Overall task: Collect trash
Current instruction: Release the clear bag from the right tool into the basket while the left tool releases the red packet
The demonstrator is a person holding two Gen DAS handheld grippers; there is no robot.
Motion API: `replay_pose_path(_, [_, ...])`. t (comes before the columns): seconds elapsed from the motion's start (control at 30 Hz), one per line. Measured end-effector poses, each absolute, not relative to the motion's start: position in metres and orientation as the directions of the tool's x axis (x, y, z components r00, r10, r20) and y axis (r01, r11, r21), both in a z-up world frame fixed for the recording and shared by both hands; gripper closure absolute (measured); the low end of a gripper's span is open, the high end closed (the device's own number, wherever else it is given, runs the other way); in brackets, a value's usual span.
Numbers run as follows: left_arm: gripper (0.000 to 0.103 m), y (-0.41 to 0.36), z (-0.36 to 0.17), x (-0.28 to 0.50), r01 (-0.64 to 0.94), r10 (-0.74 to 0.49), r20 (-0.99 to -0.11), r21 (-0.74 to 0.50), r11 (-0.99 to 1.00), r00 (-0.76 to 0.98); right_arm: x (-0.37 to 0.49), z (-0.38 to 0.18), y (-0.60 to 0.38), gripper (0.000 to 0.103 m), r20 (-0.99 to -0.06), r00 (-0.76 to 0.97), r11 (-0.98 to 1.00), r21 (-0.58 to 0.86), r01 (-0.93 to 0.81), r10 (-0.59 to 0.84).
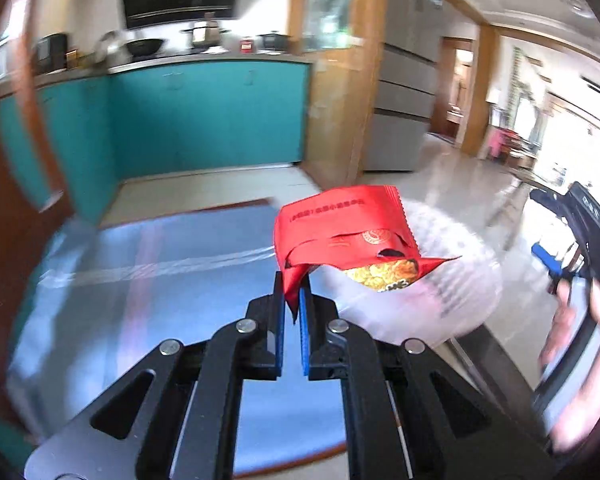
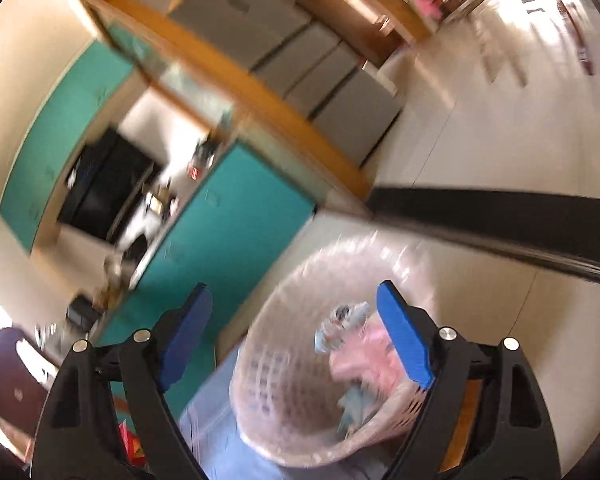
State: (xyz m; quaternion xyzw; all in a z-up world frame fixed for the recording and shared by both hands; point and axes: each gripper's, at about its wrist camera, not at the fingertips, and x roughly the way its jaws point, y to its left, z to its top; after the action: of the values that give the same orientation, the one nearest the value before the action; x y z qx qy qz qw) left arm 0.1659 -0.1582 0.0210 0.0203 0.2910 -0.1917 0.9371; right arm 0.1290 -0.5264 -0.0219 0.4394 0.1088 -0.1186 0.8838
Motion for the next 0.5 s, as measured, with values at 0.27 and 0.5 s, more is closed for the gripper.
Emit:
replay_pose_path(0.27, [0.003, -0.277, 0.017, 0.212, 0.446, -0.385, -0.643, -0.075, 0.892, 0.662, 0.113, -0.019, -0.539, 0.019, -0.246, 0.951, 0.551, 0.775, 0.309, -0.188])
replay_pose_path(0.5, [0.003, -0.191, 0.007, 0.173, 0.378, -0.281, -0.624, 0.025, 0.926, 0.729, 0.131, -0.015, -0.521, 0.019, -0.262, 0.961, 0.639, 0.725, 0.256, -0.088])
